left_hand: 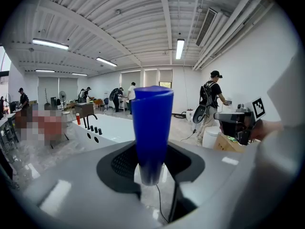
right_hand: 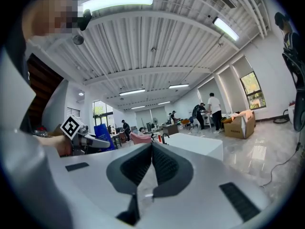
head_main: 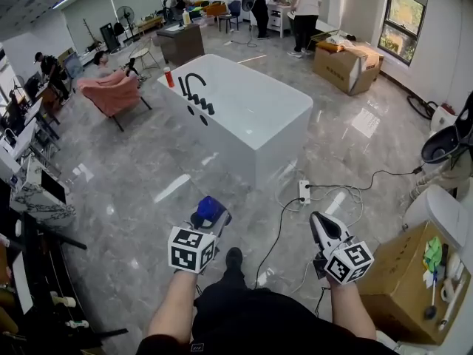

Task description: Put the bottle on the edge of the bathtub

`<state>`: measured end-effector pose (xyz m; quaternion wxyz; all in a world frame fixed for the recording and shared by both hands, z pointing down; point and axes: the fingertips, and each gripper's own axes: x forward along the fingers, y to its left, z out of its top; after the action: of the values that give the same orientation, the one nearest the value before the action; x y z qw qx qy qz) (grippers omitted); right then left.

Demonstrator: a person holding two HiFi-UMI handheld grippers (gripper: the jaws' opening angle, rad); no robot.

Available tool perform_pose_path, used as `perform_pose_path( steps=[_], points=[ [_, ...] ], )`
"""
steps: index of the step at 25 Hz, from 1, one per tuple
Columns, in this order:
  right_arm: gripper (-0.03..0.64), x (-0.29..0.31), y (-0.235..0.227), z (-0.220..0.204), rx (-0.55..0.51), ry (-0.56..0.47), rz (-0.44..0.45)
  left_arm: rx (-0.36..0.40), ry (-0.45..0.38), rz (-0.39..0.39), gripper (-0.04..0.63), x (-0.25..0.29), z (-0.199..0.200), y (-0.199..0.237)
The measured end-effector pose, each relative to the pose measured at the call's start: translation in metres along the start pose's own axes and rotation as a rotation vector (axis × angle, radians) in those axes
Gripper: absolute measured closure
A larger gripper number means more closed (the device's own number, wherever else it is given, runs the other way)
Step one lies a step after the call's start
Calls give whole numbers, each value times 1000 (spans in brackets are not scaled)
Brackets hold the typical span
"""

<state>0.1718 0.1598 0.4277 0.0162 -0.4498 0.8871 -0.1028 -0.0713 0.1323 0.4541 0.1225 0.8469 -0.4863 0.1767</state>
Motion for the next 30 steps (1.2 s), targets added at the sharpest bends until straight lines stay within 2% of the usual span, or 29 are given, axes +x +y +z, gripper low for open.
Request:
perform_pose_path(
  steps=[6,11,22,30],
  points=[
    [604,13,-5,-11,23,42,-7,-5,6,-43,434,22,-2,7],
    [604,43,-14,-10,30,61,-15,1,5,-64,434,45,9,29],
    [604,150,-49,-8,50,111,-25,12,14,-86,434,120,37,108],
    [604,229,-51,-10,53,165,-7,-10,22,-99,434,163,47,172]
  ],
)
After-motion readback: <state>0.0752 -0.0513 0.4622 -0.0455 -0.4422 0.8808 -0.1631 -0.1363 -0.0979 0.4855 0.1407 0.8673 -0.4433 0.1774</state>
